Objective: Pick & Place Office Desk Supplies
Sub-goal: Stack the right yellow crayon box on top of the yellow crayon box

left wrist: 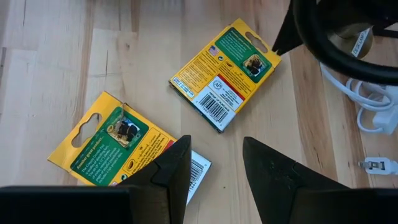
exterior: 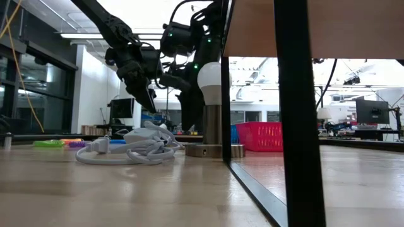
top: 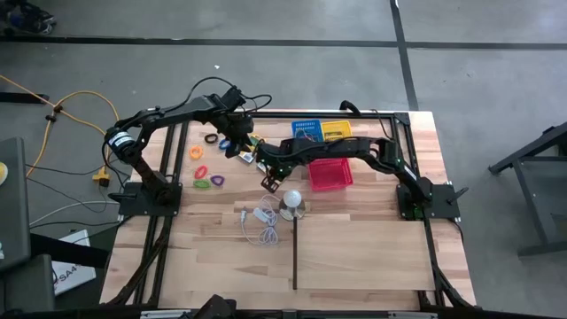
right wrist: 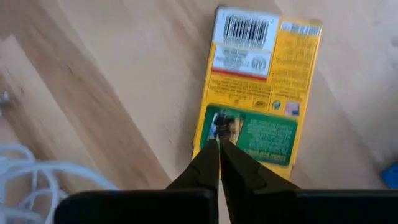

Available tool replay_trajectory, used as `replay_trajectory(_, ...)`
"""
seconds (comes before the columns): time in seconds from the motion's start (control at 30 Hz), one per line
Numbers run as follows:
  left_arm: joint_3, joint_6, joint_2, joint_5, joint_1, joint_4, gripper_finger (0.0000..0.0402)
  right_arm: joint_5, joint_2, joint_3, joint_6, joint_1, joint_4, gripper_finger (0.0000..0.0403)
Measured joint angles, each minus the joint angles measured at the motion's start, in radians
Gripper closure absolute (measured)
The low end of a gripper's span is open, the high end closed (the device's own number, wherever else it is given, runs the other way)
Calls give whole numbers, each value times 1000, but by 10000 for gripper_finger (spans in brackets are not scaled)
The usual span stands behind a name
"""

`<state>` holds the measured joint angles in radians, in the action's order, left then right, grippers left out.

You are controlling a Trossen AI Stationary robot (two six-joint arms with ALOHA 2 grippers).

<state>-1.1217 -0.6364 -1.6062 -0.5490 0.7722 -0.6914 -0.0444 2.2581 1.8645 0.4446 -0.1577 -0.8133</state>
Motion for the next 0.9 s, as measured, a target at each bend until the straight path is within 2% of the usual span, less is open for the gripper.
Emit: replay_trajectory(0.9,0,-4,0,-1,0,1,261,28,41,0,53,0,-34,401)
